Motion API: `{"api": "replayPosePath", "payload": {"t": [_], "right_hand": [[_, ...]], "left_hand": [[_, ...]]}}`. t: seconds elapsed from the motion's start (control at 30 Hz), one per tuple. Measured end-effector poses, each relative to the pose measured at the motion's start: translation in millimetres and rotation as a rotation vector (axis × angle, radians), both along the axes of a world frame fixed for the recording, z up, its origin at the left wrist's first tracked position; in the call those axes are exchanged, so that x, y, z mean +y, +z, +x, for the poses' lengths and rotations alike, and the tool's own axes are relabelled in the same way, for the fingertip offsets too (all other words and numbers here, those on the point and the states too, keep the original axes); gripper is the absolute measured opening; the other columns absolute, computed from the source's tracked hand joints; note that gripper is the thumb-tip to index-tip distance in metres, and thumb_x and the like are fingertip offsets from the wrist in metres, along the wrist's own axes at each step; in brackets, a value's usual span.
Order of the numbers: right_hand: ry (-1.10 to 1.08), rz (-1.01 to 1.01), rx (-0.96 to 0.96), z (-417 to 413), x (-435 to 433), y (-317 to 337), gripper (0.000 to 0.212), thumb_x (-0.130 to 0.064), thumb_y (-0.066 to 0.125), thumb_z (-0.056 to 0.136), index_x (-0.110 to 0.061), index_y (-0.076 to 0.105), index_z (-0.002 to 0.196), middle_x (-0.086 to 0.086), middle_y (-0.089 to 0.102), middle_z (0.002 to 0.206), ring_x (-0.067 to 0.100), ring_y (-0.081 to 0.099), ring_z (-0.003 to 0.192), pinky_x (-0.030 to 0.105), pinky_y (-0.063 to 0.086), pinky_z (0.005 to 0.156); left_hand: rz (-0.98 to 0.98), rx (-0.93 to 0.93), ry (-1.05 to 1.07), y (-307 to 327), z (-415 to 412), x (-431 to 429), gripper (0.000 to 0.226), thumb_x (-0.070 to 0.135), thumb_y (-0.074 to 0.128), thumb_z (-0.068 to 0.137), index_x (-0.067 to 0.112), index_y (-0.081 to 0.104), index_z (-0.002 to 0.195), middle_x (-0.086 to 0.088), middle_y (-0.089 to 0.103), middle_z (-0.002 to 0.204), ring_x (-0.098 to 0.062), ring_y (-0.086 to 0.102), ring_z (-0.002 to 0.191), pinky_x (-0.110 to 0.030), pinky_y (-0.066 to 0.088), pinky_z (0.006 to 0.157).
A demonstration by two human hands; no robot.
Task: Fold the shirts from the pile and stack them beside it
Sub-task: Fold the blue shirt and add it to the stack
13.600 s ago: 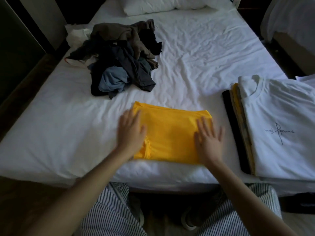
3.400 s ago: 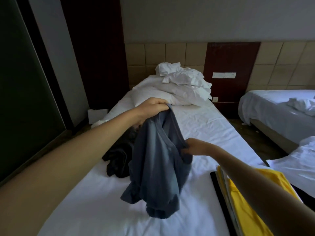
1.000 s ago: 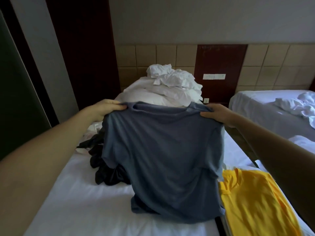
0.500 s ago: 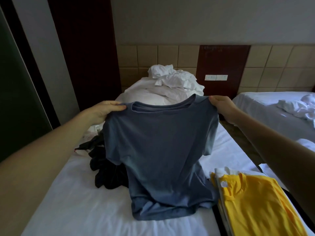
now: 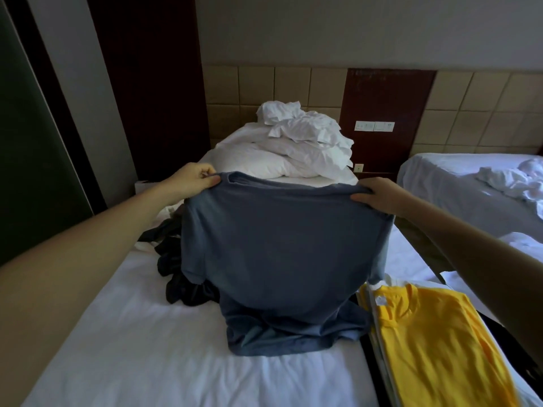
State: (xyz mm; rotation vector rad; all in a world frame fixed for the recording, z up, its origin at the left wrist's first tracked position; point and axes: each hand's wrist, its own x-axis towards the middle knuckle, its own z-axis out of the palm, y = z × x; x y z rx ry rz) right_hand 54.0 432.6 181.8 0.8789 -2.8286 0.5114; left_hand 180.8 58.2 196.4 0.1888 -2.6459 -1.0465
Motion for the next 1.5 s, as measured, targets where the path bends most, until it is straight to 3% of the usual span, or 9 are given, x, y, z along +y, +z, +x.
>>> {"api": "replayPosePath", "payload": {"t": [0.13, 0.3, 0.4, 0.7, 0.9, 1.07, 1.17, 1.3, 1.5], "right_hand": [[-0.013, 0.063, 0.02, 10.1, 4.6, 2.5, 0.023, -0.026, 0.048, 0.098, -0.007, 0.061, 0.096, 0.016, 0.063, 0.106, 0.027, 0.053, 0.091, 0.03, 0.034, 0.078], [0.102, 0.524, -0.417, 40.0, 8.9, -41.8, 0.023, -0.042, 0.065, 0.086, -0.021, 0.057, 0.088, -0.003, 0.057, 0.089, 0.015, 0.053, 0.087, 0.021, 0.036, 0.069], [0.097, 0.491, -0.528, 39.6, 6.9, -86.4, 0.017, -0.031, 0.063, 0.089, -0.015, 0.062, 0.095, -0.002, 0.056, 0.089, 0.014, 0.051, 0.09, 0.018, 0.036, 0.065], [-0.044, -0.038, -0.208, -26.9, -33.3, -47.8, 0.021, -0.011, 0.052, 0.095, 0.004, 0.06, 0.108, 0.021, 0.058, 0.119, 0.032, 0.052, 0.109, 0.026, 0.03, 0.079], [-0.018, -0.496, 0.027, -29.3, -39.8, 84.0, 0.017, -0.006, 0.049, 0.096, -0.017, 0.052, 0.084, 0.007, 0.053, 0.082, 0.016, 0.049, 0.076, 0.019, 0.038, 0.061], [0.029, -0.471, 0.202, 3.0, -31.2, 113.0, 0.01, -0.005, 0.05, 0.095, 0.003, 0.056, 0.097, 0.012, 0.051, 0.088, 0.019, 0.046, 0.084, 0.024, 0.026, 0.061], [0.034, -0.28, 0.098, 29.3, -12.1, 81.8, 0.024, -0.013, 0.055, 0.093, 0.009, 0.061, 0.103, 0.015, 0.06, 0.093, 0.025, 0.054, 0.089, 0.025, 0.033, 0.07], [0.197, 0.185, -0.202, 90.6, 14.8, -18.1, 0.018, -0.024, 0.06, 0.091, -0.009, 0.065, 0.084, 0.005, 0.065, 0.082, 0.005, 0.06, 0.078, 0.029, 0.038, 0.073], [0.336, 0.459, -0.72, 173.0, 36.3, -195.2, 0.023, -0.028, 0.054, 0.095, -0.007, 0.055, 0.089, -0.006, 0.047, 0.074, -0.001, 0.046, 0.064, 0.013, 0.034, 0.063]], "left_hand": [[-0.131, -0.004, -0.073, 0.6, 10.2, 6.7, 0.021, 0.026, 0.048, 0.098, 0.013, 0.061, 0.09, 0.003, 0.059, 0.082, -0.012, 0.055, 0.078, -0.026, 0.04, 0.072], [-0.271, -0.745, -0.378, -38.4, 24.9, -9.3, 0.068, 0.075, 0.068, 0.056, 0.02, 0.07, 0.097, 0.007, 0.07, 0.096, -0.01, 0.065, 0.089, -0.023, 0.05, 0.08], [-0.328, -0.916, -0.364, -86.3, 21.4, -11.1, 0.042, 0.053, 0.073, 0.073, 0.02, 0.072, 0.099, 0.005, 0.07, 0.101, -0.013, 0.066, 0.094, -0.029, 0.053, 0.086], [-0.173, -0.35, 0.011, -57.9, -41.1, -36.6, 0.015, 0.023, 0.06, 0.092, 0.015, 0.064, 0.08, -0.005, 0.06, 0.091, -0.019, 0.054, 0.086, -0.026, 0.04, 0.078], [-0.016, 0.166, 0.205, 72.7, -49.3, -45.5, 0.033, 0.006, 0.055, 0.092, 0.017, 0.052, 0.061, -0.002, 0.051, 0.067, -0.017, 0.049, 0.072, -0.028, 0.034, 0.059], [-0.087, 0.432, 0.115, 109.8, -4.9, -21.9, 0.027, 0.006, 0.054, 0.094, 0.023, 0.059, 0.074, 0.001, 0.057, 0.077, -0.011, 0.051, 0.076, -0.025, 0.038, 0.064], [-0.119, -0.032, -0.05, 96.6, 49.7, -16.0, 0.008, 0.02, 0.067, 0.087, 0.014, 0.065, 0.092, -0.006, 0.065, 0.092, -0.022, 0.06, 0.093, -0.024, 0.045, 0.07], [-0.193, -1.013, -0.317, 23.0, 103.7, -13.4, 0.048, 0.043, 0.077, 0.073, 0.011, 0.065, 0.107, -0.004, 0.07, 0.1, -0.015, 0.067, 0.089, -0.023, 0.053, 0.074], [-0.122, -1.368, -0.338, -182.3, 151.6, -9.1, 0.04, 0.022, 0.061, 0.092, -0.002, 0.056, 0.123, -0.005, 0.062, 0.102, -0.01, 0.061, 0.085, -0.019, 0.051, 0.076]]}}
